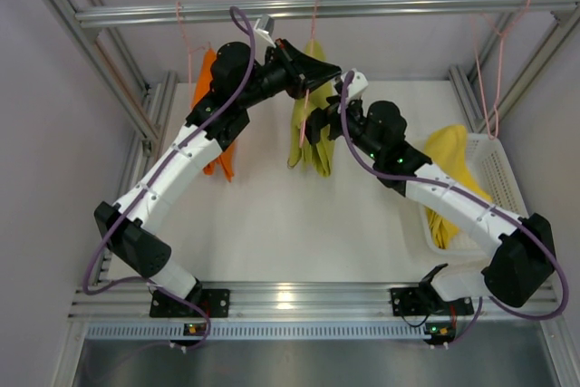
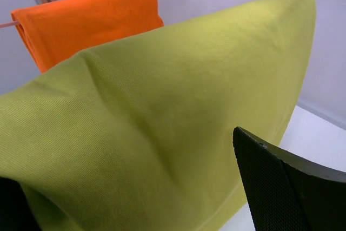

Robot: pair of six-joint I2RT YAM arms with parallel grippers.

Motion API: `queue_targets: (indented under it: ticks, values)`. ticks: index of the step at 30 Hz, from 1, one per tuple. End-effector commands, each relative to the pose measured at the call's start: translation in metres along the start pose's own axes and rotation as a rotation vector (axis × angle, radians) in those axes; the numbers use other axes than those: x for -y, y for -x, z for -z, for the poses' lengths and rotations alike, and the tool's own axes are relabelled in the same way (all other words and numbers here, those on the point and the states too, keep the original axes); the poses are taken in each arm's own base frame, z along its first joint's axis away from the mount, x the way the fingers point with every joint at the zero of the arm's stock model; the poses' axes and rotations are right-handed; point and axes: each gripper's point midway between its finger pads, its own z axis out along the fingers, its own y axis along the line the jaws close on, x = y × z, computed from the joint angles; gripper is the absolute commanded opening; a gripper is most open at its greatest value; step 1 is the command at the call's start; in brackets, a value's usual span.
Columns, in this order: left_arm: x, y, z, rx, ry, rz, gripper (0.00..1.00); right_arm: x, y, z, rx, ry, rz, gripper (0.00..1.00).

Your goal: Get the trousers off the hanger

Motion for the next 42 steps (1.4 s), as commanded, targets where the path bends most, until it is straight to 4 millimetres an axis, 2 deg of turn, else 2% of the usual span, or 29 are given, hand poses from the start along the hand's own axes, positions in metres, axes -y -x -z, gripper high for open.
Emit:
queue_targets:
  ticks: [1,3,4,7,9,18,25,35,42]
  values:
    - [0.085,0.007,0.019,0.052,-0.261,-0.149,0.00,-0.010,0.058,0.010,0.137,0.006,-0.012,0.99]
    - [0.086,0.006,0.018,0.049,-0.265,-0.148,0.00,-0.003,0.051,0.005,0.121,-0.033,0.009,0.99]
    - [0.090,0.006,0.019,0.050,-0.272,-0.150,0.00,0.008,0.047,0.004,0.114,-0.093,0.018,0.99]
    - [0.096,0.006,0.021,0.049,-0.284,-0.156,0.00,0.025,0.033,0.000,0.088,-0.175,0.083,0.99]
    - [0.096,0.005,0.023,0.046,-0.284,-0.159,0.00,0.030,0.031,0.001,0.090,-0.195,0.123,0.97]
    - [0.099,0.003,0.026,0.042,-0.291,-0.162,0.00,0.060,0.025,0.028,0.062,-0.266,0.154,0.90]
    - [0.095,0.003,0.023,0.038,-0.287,-0.163,0.00,0.068,0.023,0.040,0.042,-0.261,0.173,0.89]
    - [0.094,0.005,0.022,0.043,-0.285,-0.168,0.00,0.077,0.014,0.046,0.008,-0.264,0.188,0.89]
    - [0.095,0.006,0.020,0.045,-0.289,-0.165,0.00,0.083,0.000,0.058,-0.025,-0.271,0.193,0.89]
